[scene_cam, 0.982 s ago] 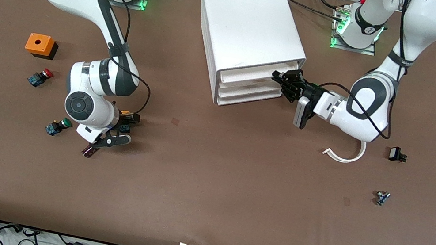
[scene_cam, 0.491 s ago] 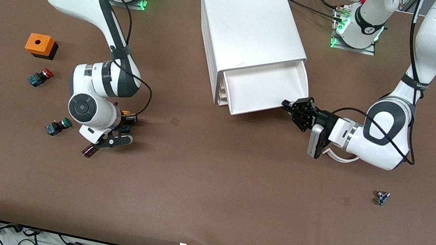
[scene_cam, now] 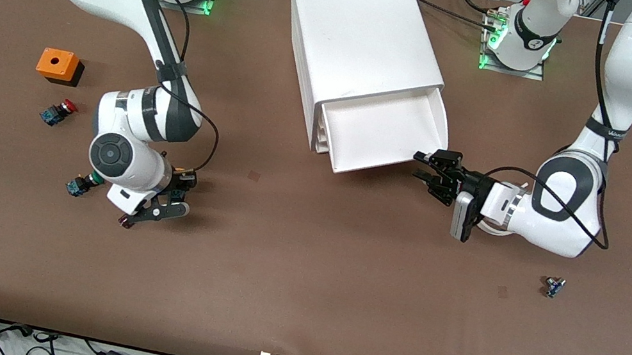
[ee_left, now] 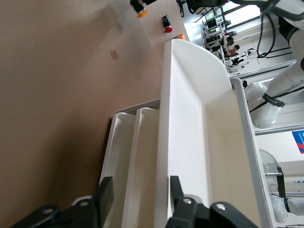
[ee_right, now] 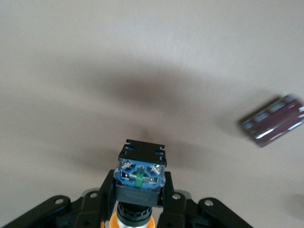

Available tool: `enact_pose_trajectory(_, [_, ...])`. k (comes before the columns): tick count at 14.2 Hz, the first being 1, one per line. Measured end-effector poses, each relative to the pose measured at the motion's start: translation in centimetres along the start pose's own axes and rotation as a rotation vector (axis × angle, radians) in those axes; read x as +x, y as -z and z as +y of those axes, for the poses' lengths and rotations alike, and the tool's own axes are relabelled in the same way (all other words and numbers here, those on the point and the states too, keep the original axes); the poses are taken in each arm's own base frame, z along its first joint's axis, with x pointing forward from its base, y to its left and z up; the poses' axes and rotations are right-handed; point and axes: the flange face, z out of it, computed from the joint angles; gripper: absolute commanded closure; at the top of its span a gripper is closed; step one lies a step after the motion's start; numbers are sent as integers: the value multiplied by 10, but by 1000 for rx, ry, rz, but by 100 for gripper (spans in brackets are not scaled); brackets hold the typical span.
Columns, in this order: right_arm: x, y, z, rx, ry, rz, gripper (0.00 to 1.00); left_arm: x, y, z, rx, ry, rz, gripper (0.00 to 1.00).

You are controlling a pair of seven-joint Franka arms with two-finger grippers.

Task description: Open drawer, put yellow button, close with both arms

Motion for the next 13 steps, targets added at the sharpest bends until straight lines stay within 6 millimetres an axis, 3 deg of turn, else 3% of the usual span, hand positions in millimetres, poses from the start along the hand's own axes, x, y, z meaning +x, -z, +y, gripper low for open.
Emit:
enact_pose_trajectory(2, [8,51,-3,-1,5,27,100,12,24,19,53,72,-90,0])
enact_pose_trajectory(6, [14,150,-19,-2,30,57,100,35,77,76,263,272,-203,0])
enact_pose_trajectory(8, [17,184,-49,-5,71,98,100,36,96,103,436,369,-239,0])
enact_pose_trajectory(11, [15,211,-110,-7,152,154,100,39,117,145,693,527,-233,0])
enact_pose_trajectory(13, [12,232,-144,-5,199,196,100,36,133,161,826,564,-229,0])
